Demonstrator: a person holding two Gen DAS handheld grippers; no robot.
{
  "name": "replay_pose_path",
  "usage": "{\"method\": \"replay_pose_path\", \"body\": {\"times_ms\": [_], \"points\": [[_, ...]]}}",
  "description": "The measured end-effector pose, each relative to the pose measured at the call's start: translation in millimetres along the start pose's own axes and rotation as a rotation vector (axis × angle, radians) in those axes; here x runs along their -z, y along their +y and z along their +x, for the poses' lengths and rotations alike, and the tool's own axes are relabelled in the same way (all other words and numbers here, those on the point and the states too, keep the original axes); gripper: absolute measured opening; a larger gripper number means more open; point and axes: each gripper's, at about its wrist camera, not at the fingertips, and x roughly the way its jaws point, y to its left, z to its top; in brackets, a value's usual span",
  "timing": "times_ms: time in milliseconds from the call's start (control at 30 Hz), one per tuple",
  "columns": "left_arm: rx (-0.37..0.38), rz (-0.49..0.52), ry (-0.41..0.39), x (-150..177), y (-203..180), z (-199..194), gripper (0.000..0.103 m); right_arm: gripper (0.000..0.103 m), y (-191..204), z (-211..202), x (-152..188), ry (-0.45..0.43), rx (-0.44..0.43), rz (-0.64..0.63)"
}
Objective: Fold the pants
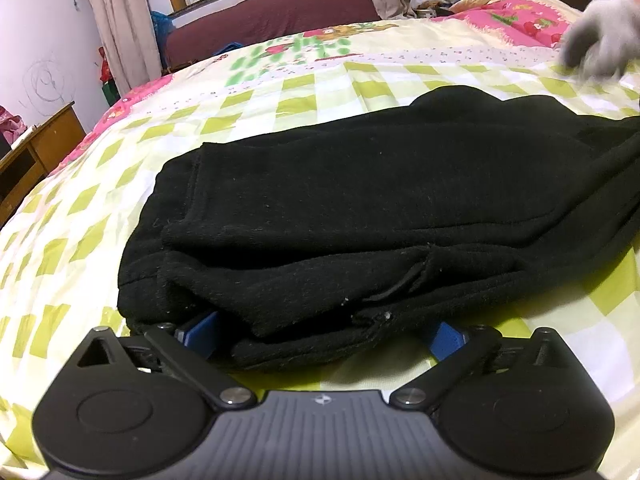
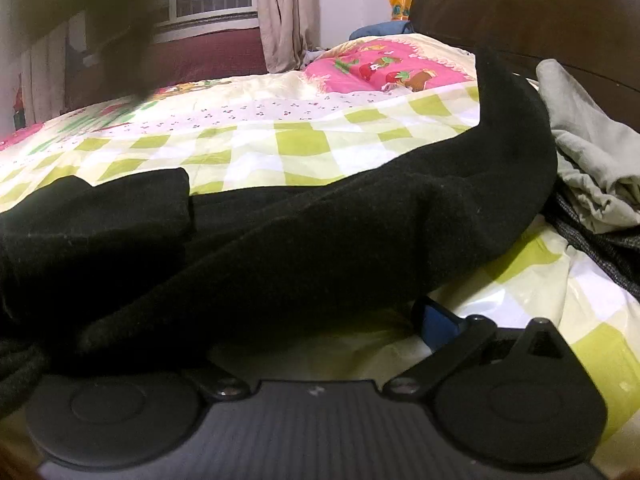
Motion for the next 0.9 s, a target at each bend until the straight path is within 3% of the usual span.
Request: {"method": "replay_pose_path", "body": {"times_ms": [333,900], "points": [[0.060,-0.055,0.014,-1.4,15.3,6.8,0.103,0.102,0.8,-2.4,0.7,-0.001,0.000,0.002],[0.065,-0.057,0.014,-2.5,12.7,8.2,0.103,0.102,2.4,-3.8,2.0,-0.001,0.000,0.001]]}}
